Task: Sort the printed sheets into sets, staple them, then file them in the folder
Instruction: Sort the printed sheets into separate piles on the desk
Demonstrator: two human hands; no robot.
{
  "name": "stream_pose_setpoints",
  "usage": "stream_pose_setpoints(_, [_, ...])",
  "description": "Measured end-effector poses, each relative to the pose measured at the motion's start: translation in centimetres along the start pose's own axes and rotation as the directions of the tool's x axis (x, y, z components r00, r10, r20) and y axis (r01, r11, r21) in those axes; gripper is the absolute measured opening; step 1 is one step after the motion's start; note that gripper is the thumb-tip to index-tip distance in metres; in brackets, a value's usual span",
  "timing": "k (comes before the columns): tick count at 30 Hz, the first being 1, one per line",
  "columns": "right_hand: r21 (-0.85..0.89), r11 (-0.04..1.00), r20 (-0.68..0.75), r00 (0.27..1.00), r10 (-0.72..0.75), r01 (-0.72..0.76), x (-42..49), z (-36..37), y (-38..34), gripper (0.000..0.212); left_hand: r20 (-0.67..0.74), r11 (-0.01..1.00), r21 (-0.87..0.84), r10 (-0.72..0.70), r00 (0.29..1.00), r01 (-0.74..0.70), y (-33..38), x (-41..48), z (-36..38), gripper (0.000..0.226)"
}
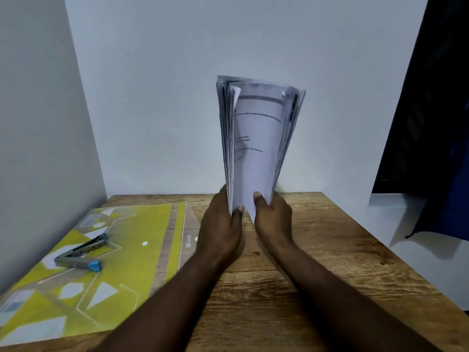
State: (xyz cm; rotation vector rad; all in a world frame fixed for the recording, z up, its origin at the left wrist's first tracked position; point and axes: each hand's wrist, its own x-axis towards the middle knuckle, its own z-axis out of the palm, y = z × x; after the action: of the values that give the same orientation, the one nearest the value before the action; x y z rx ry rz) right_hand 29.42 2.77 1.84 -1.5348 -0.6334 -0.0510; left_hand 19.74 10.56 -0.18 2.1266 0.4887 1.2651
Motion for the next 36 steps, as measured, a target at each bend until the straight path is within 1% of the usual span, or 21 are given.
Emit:
stream_pose_setpoints(1, [-0.025, 0.999, 0.010, 1.000, -0.020, 0.020, -0.3, 0.0, -0.2, 0.029, 0.005, 1.000, -0.017, -0.018, 1.000, 0.018, -0.2, 0.0, 0.2, 0.055])
stream_pose_setpoints(2, [-0.041, 0.999, 0.025, 0.999, -0.020, 0.021, -0.5, 0.0, -0.1, 0.031, 0.013, 0.994, -0.077, -0.076, 0.997, 0.077, -0.3, 0.0, 0.2, 0.059])
stream_pose_setpoints(4, [-0.022, 1.000, 0.046, 0.999, 0.009, -0.008, -0.7, -0.1, 0.5, 0.032, 0.052, 0.922, -0.284, -0.258, 0.965, 0.262, -0.7, 0.1, 0.0, 0.059])
stream_pose_setpoints(5, [-0.006, 0.999, 0.051, 0.998, 0.034, -0.033, -0.6, -0.2, 0.7, 0.029, 0.082, 0.885, -0.329, -0.321, 0.944, 0.329, -1.0, 0.2, 0.0, 0.054])
stream_pose_setpoints(7, [0.001, 0.998, 0.060, 0.996, 0.068, -0.068, -0.7, -0.1, 1.0, 0.026, 0.105, 0.887, -0.285, -0.347, 0.932, 0.363, -1.3, 0.1, -0.1, 0.046])
stream_pose_setpoints(10, [-0.035, 0.997, 0.063, 0.995, 0.073, -0.071, -0.8, 0.3, 0.9, 0.029, 0.094, 0.938, -0.197, -0.270, 0.958, 0.284, -1.0, -0.2, 0.4, 0.040])
stream_pose_setpoints(12, [-0.082, 0.996, 0.049, 0.998, 0.046, -0.042, -0.8, 0.4, 0.7, 0.029, 0.074, 0.966, -0.136, -0.212, 0.975, 0.220, -0.6, -0.2, 0.5, 0.035])
stream_pose_setpoints(14, [-0.107, 0.994, 0.022, 1.000, 0.002, 0.001, -0.7, 0.4, 0.3, 0.030, 0.020, 0.988, -0.076, -0.131, 0.991, 0.133, 0.1, -0.3, 0.3, 0.032])
stream_pose_setpoints(16, [-0.110, 0.992, -0.009, 0.998, -0.063, 0.062, -0.8, 0.4, -0.4, 0.030, -0.050, 0.997, -0.066, -0.040, 0.998, 0.037, 0.8, -0.3, 0.0, 0.031])
stream_pose_setpoints(18, [-0.164, 0.978, -0.005, 0.992, -0.130, 0.127, -1.0, 0.6, -0.7, 0.031, -0.059, 0.999, -0.033, -0.008, 0.998, 0.006, 1.1, -0.4, 0.2, 0.030])
stream_pose_setpoints(19, [-0.220, 0.965, 0.025, 0.989, -0.144, 0.146, -1.2, 0.6, -0.6, 0.034, -0.022, 1.000, 0.005, -0.031, 0.999, 0.031, 0.8, -0.4, 0.4, 0.029])
stream_pose_setpoints(20, [-0.282, 0.948, 0.073, 0.989, -0.130, 0.146, -1.3, 0.6, -0.3, 0.038, 0.032, 0.994, 0.061, -0.089, 0.996, 0.087, 0.4, -0.3, 0.6, 0.029])
stream_pose_setpoints(22, [-0.374, 0.921, 0.174, 0.984, -0.045, 0.108, -1.5, 0.6, 0.3, 0.041, 0.119, 0.961, 0.200, -0.216, 0.969, 0.189, -0.6, -0.4, 0.8, 0.032])
stream_pose_setpoints(23, [-0.387, 0.918, 0.199, 0.980, -0.013, 0.090, -1.5, 0.6, 0.5, 0.039, 0.128, 0.952, 0.224, -0.243, 0.962, 0.210, -0.9, -0.4, 0.8, 0.032])
stream_pose_setpoints(25, [-0.362, 0.929, 0.192, 0.981, 0.000, 0.071, -1.5, 0.7, 0.5, 0.036, 0.089, 0.955, 0.200, -0.239, 0.967, 0.218, -0.6, -0.4, 0.7, 0.030])
stream_pose_setpoints(29, [-0.315, 0.941, 0.127, 0.988, -0.089, 0.125, -1.0, 0.9, -0.2, 0.037, -0.009, 0.969, 0.197, -0.149, 0.989, 0.148, 0.6, -0.1, 0.4, 0.025])
stream_pose_setpoints(31, [-0.348, 0.928, 0.156, 0.984, -0.086, 0.136, -1.0, 0.9, 0.1, 0.040, 0.029, 0.957, 0.252, -0.158, 0.987, 0.146, 0.1, -0.1, 0.4, 0.025])
stream_pose_setpoints(34, [-0.434, 0.896, 0.254, 0.967, 0.024, 0.092, -1.3, 0.8, 0.9, 0.041, 0.142, 0.904, 0.392, -0.240, 0.960, 0.168, -1.3, -0.2, 0.7, 0.031])
stream_pose_setpoints(36, [-0.433, 0.898, 0.248, 0.968, 0.029, 0.084, -1.2, 0.8, 1.0, 0.037, 0.139, 0.896, 0.409, -0.246, 0.959, 0.171, -1.4, -0.2, 0.6, 0.032])
